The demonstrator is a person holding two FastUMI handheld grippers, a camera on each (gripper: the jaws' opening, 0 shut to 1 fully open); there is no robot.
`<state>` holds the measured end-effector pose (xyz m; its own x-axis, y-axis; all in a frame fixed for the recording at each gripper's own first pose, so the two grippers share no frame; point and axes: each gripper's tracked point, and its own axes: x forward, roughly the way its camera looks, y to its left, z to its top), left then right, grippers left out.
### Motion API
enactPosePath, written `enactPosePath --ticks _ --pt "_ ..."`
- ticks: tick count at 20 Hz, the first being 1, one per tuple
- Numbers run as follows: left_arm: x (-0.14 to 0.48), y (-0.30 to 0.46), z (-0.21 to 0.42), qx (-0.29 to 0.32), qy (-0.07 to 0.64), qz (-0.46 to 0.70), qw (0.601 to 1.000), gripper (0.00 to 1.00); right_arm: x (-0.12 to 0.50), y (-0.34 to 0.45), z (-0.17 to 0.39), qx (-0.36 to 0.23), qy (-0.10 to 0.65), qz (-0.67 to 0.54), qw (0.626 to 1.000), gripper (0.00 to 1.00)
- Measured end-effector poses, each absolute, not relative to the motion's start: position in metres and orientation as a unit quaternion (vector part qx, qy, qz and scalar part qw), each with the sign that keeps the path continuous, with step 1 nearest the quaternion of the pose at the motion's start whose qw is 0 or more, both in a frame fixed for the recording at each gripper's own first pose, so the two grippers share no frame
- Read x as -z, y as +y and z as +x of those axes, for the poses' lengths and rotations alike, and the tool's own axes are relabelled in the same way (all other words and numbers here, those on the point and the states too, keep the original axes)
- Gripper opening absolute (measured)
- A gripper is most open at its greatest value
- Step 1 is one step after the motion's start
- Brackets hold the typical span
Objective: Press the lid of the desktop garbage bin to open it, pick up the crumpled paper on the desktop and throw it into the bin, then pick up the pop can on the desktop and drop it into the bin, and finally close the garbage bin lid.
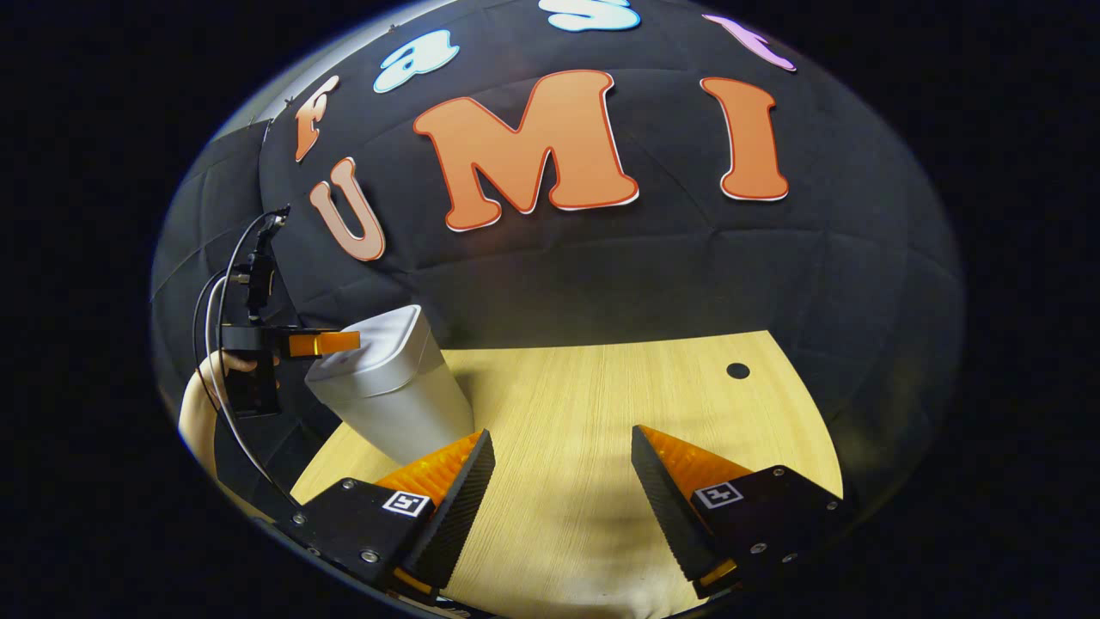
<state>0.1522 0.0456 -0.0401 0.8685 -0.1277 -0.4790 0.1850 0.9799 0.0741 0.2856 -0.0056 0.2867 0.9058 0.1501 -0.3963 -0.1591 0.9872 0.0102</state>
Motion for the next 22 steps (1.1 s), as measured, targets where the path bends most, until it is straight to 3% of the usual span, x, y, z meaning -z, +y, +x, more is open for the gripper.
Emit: enactPosePath --ticks 14,22 --pt "-0.045 -0.060 0.089 0.158 0.101 0.014 0.982 0.96 -0.328 0.003 0.291 -0.061 0.121 -0.029 0.990 0.96" --pt "-0.032 -0.059 0.060 0.126 0.048 -0.036 0.990 0.95 -0.335 0.009 0.287 -0.054 0.073 -0.030 0.995 0.96"
